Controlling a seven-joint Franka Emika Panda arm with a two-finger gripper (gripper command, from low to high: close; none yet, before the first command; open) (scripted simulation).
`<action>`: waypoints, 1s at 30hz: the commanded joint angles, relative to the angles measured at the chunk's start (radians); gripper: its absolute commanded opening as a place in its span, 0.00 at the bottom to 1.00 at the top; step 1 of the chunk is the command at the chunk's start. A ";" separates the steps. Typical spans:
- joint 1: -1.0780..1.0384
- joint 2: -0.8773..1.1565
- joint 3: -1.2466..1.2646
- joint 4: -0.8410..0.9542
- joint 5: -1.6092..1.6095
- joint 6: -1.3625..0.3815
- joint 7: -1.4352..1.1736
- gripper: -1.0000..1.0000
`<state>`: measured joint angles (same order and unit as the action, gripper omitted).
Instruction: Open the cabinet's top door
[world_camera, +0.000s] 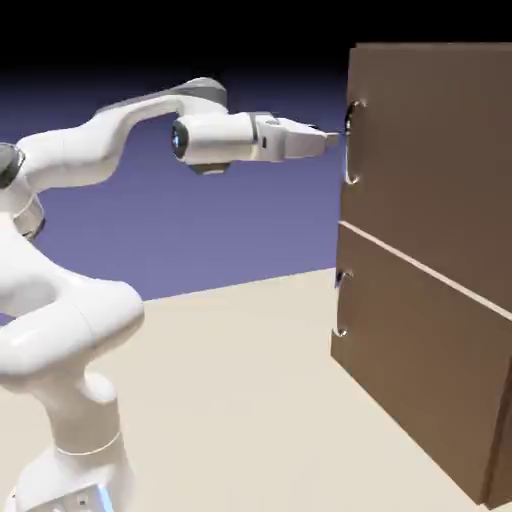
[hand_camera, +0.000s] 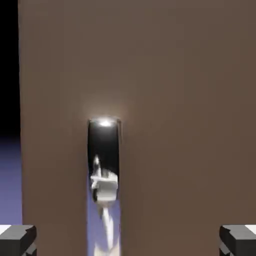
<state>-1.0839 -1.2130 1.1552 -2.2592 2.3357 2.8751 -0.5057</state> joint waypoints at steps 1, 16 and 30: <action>-0.015 -0.009 0.016 0.008 0.032 -0.002 -0.017 0.50; 0.036 -0.032 -0.075 -0.114 0.080 -0.231 -0.111 0.00; 0.413 -0.151 -0.540 -0.558 -0.210 -0.646 -0.204 0.00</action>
<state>-0.6708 -1.3636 0.6147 -2.8172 2.1254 2.2280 -0.7100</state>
